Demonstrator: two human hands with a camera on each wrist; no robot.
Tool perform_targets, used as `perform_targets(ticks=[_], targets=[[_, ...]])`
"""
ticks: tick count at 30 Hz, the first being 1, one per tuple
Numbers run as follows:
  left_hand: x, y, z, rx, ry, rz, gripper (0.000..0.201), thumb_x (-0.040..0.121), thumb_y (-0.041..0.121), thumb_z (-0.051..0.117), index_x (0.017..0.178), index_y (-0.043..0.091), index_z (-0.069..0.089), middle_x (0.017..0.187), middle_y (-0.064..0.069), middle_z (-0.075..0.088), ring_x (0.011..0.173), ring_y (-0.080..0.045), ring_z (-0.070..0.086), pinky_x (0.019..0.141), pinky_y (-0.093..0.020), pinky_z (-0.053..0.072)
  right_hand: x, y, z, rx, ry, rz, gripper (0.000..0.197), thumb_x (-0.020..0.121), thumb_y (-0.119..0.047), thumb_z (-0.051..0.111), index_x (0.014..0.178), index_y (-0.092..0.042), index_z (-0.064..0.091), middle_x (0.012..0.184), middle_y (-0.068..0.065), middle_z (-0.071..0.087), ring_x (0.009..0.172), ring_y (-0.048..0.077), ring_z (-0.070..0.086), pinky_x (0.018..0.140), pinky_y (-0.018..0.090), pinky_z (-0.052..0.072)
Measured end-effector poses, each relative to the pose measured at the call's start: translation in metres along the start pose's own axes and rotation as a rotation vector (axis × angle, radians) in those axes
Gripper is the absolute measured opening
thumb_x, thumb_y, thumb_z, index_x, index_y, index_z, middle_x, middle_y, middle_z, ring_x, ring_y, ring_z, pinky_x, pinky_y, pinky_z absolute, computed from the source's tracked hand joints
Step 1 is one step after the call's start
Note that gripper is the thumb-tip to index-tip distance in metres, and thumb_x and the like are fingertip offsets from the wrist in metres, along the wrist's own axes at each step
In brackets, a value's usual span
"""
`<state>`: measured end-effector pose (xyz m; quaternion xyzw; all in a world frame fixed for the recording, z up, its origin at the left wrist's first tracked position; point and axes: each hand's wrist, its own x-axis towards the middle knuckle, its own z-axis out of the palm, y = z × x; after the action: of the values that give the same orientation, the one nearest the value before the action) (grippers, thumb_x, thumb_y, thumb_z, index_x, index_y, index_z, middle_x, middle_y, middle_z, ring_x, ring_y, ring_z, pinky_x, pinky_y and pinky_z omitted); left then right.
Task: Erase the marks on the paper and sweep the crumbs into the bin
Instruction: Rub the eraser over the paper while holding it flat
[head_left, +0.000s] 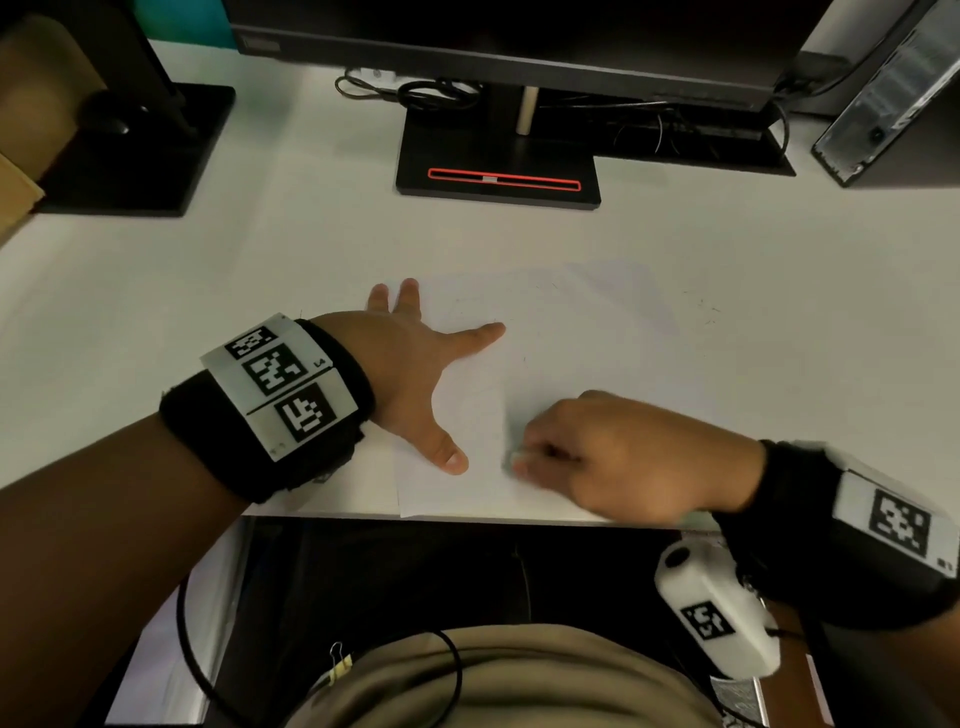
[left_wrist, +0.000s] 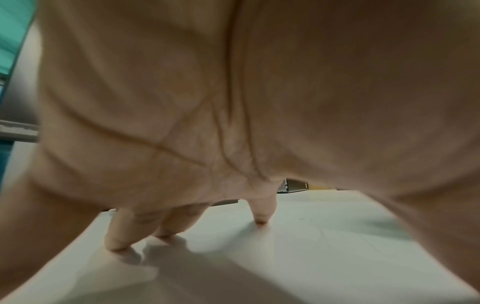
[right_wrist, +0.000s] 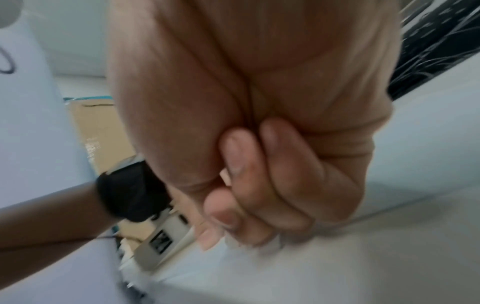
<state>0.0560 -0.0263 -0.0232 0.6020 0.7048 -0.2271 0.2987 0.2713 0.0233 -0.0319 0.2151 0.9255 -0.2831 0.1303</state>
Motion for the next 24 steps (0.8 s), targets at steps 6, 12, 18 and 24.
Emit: perform_targets(ticks=[6,12,18,24], targets=[[-0.001,0.0,0.0,-0.013,-0.004,-0.004,0.136,0.05,0.084,0.074,0.134,0.067,-0.031,0.155,-0.017,-0.039,0.145,-0.044,-0.028,0.119,-0.06,0.017,0.002,-0.009,0.003,-0.003,-0.006,-0.015,0.045,0.104,-0.038,0.047,0.069,-0.01,0.052,0.06,-0.001,0.052,0.057,0.01,0.05,0.058,0.02,0.038],[-0.001,0.0,-0.001,-0.011,0.001,-0.01,0.135,0.05,0.084,0.074,0.135,0.067,-0.03,0.156,-0.017,-0.038,0.145,-0.044,-0.027,0.118,-0.061,0.019,0.005,0.002,-0.005,-0.003,0.052,0.038,0.044,0.103,-0.038,0.048,0.07,-0.009,0.053,0.061,0.001,0.054,0.058,0.013,0.051,0.061,0.028,0.04],[0.0,0.001,0.001,-0.001,0.012,-0.009,0.135,0.051,0.085,0.074,0.134,0.067,-0.031,0.156,-0.018,-0.038,0.145,-0.044,-0.027,0.118,-0.061,0.02,0.009,0.008,-0.011,0.007,0.047,0.074,0.048,0.103,-0.041,0.047,0.068,-0.009,0.052,0.061,0.001,0.053,0.055,0.01,0.047,0.057,0.025,0.037],[0.0,0.001,0.0,-0.004,0.011,-0.008,0.136,0.051,0.084,0.075,0.135,0.067,-0.031,0.156,-0.018,-0.038,0.145,-0.044,-0.027,0.118,-0.06,0.021,0.008,-0.002,-0.002,-0.027,0.0,0.002,0.046,0.104,-0.04,0.047,0.067,-0.012,0.051,0.062,0.0,0.052,0.057,0.01,0.049,0.058,0.021,0.036]])
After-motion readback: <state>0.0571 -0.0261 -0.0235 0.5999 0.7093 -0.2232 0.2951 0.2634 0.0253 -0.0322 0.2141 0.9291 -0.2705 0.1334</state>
